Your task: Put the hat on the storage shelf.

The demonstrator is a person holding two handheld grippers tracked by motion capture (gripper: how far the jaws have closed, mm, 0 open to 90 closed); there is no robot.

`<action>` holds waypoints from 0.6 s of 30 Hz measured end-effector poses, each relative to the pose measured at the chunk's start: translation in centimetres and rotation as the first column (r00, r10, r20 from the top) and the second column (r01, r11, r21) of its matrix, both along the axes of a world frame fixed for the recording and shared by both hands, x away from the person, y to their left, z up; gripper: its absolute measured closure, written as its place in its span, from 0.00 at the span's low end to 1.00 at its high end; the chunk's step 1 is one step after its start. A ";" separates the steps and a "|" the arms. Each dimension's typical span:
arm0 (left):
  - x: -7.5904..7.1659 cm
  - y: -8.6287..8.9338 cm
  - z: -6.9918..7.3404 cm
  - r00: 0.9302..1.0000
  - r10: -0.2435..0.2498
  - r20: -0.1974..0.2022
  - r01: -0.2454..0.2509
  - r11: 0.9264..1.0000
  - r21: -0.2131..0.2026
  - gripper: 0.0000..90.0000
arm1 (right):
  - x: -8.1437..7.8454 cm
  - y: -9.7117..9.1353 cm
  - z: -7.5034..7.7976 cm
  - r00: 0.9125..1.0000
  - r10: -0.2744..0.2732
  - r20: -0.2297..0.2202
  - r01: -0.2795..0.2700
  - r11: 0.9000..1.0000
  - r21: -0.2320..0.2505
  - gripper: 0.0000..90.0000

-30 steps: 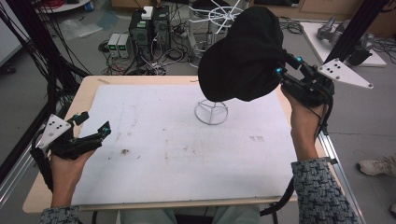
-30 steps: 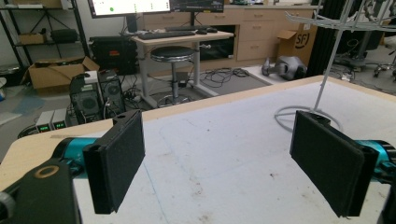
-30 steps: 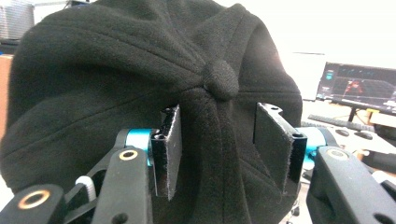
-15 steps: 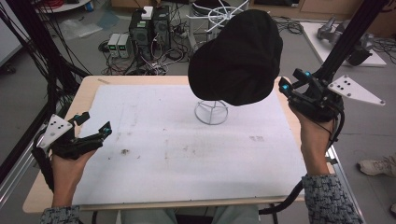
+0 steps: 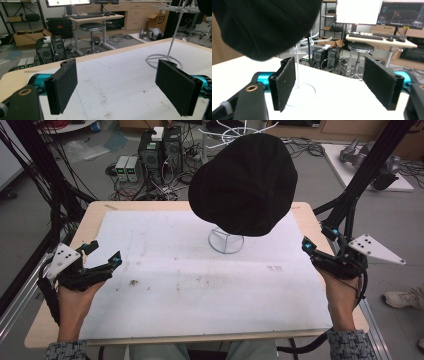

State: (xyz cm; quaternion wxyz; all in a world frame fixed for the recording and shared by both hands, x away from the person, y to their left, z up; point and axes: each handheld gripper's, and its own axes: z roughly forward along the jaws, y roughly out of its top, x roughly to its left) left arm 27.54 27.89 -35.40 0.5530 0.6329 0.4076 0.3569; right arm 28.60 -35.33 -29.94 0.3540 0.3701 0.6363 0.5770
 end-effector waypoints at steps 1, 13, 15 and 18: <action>0.0 0.0 0.0 1.000 0.000 0.000 0.000 1.000 0.001 0.20 | -0.2 -0.1 -0.4 1.000 0.000 -0.009 0.000 1.000 0.007 0.28; 0.1 0.2 -0.2 1.000 0.008 -0.006 -0.008 1.000 0.005 0.20 | -1.4 -0.5 -4.2 0.997 -0.021 -0.075 0.022 1.000 0.022 0.24; 0.1 0.2 -0.2 1.000 0.007 -0.006 -0.007 1.000 0.005 0.20 | -1.5 -0.4 -4.9 0.996 -0.021 -0.086 0.022 1.000 0.019 0.24; 0.1 0.2 -0.3 1.000 0.007 -0.009 -0.007 1.000 0.004 0.20 | -1.5 -0.2 -5.7 0.995 -0.018 -0.101 0.019 1.000 0.016 0.23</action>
